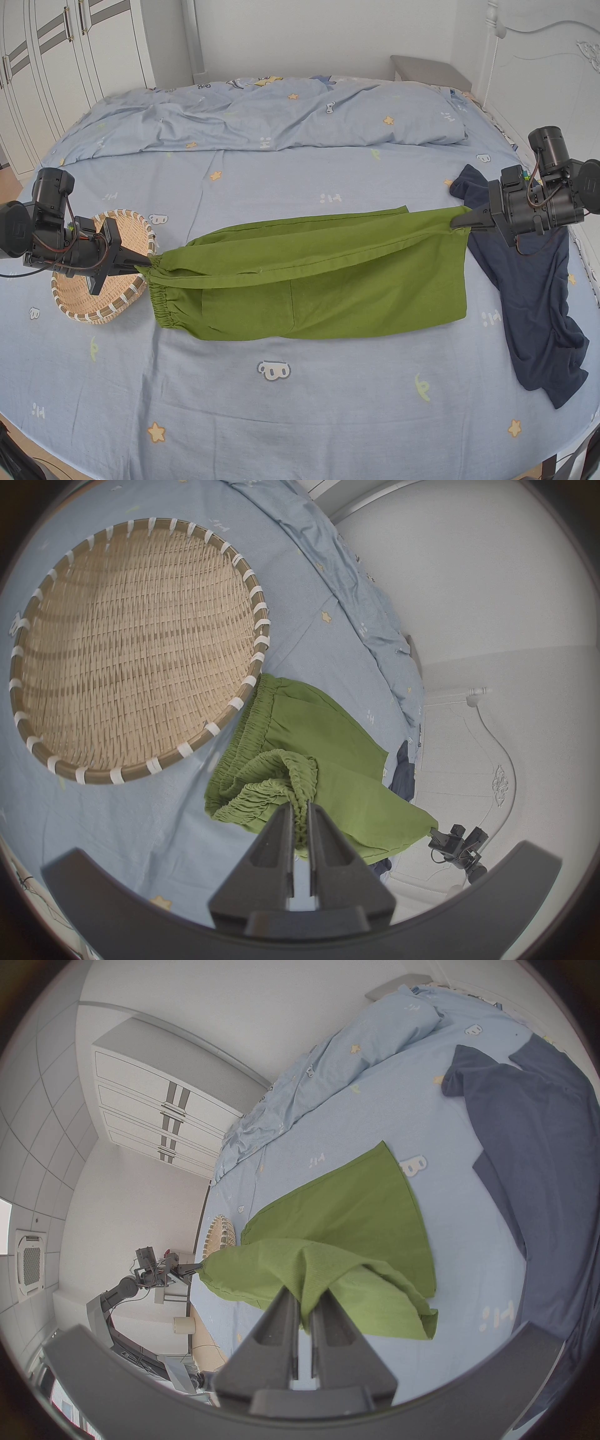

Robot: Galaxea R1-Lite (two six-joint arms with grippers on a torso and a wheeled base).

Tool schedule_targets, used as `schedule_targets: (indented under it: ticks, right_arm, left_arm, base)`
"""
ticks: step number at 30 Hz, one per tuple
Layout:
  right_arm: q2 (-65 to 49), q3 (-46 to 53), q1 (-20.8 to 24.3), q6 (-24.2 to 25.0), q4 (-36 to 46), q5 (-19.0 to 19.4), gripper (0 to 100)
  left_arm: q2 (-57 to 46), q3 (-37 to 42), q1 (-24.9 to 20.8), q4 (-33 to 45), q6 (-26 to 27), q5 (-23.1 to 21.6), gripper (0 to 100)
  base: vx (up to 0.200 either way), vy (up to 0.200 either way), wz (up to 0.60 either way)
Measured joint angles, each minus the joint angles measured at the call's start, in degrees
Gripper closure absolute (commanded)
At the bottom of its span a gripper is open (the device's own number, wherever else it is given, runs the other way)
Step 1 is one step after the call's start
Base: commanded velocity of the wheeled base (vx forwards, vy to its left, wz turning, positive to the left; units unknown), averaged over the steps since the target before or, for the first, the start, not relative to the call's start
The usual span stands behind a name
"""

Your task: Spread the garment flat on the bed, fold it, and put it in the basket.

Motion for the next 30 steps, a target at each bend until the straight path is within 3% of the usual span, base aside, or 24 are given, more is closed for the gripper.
schedule_targets:
  ticks: [11, 30]
  right_arm:
    - [6.12, -14.60, 0.55, -0.09, 6.64, -1.23, 100]
    - [16.68, -26.75, 0.74, -0.20, 5.19, -3.28, 100]
  left_arm:
    - [4.44, -11.19, -0.02, 4.61, 0.40, 0.06, 100]
    - [10.95, -19.03, 0.59, 4.72, 0.44, 0.04, 100]
  base:
    - [0.000, 0.000, 0.00]
    - [0.000, 0.000, 0.00]
